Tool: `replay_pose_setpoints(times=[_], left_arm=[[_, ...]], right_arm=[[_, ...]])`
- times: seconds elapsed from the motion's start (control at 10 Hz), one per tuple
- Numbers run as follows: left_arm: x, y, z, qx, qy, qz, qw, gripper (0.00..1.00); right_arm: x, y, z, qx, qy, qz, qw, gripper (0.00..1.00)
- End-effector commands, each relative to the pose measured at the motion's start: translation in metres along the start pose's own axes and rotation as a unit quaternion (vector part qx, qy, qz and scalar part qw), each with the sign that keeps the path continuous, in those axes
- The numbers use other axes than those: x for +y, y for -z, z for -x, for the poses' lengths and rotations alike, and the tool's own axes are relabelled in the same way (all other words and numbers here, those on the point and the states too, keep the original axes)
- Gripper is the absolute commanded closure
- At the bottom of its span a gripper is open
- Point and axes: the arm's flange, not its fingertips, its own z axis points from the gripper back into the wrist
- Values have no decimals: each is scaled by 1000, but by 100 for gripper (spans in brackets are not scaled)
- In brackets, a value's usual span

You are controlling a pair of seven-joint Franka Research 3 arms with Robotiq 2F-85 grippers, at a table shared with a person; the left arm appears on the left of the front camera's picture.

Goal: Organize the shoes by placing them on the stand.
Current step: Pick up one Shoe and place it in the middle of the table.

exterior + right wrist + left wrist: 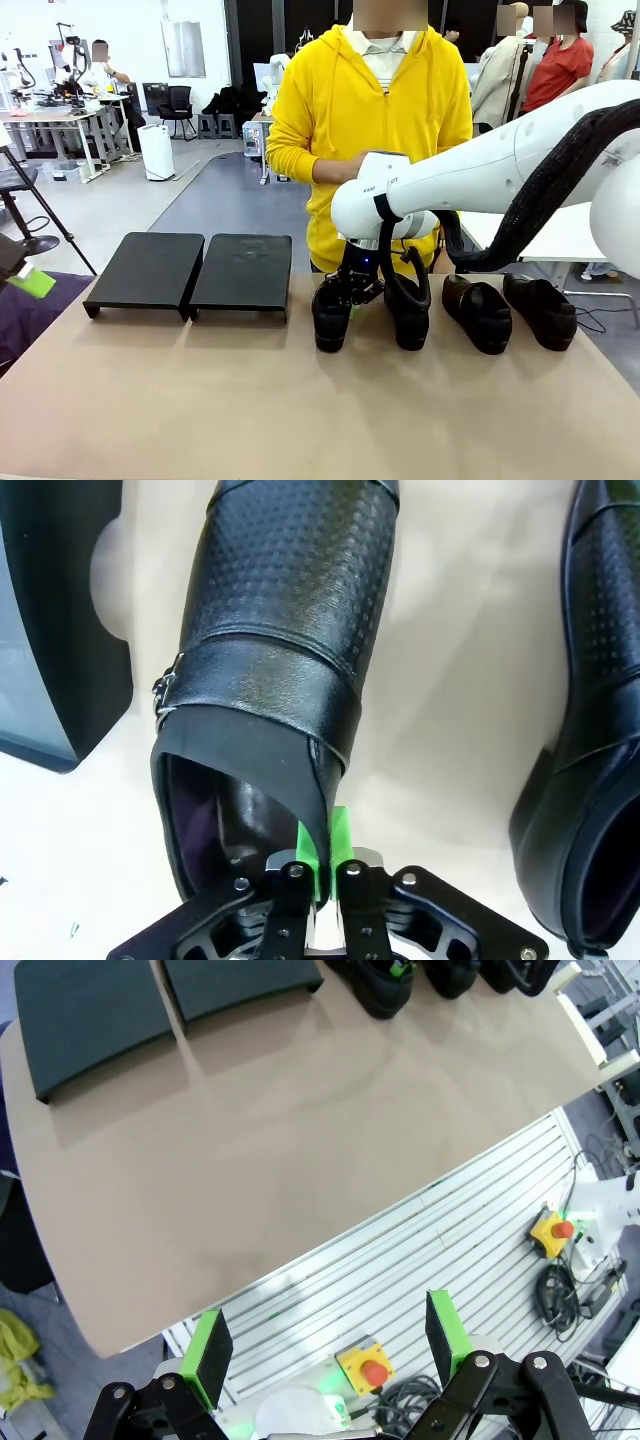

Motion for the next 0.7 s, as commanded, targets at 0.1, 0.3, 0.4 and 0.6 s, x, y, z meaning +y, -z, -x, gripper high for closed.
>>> replay_pose_setpoints(times=[0.1,0.3,0.4,0.6], left_arm=[[1,0,-1,-5,1,5,1000,0],[1,0,-1,-5,1,5,1000,0],[1,0,-1,-5,1,5,1000,0],[1,0,-1,-5,1,5,1000,0]], right_arm=[[10,-21,2,0,-1,24,1000,100],[8,-76,36,19,-13,14,1000,100],[7,-115,66,43,-12,3,999,100],[6,-179,150,110,3,-19,994,100]])
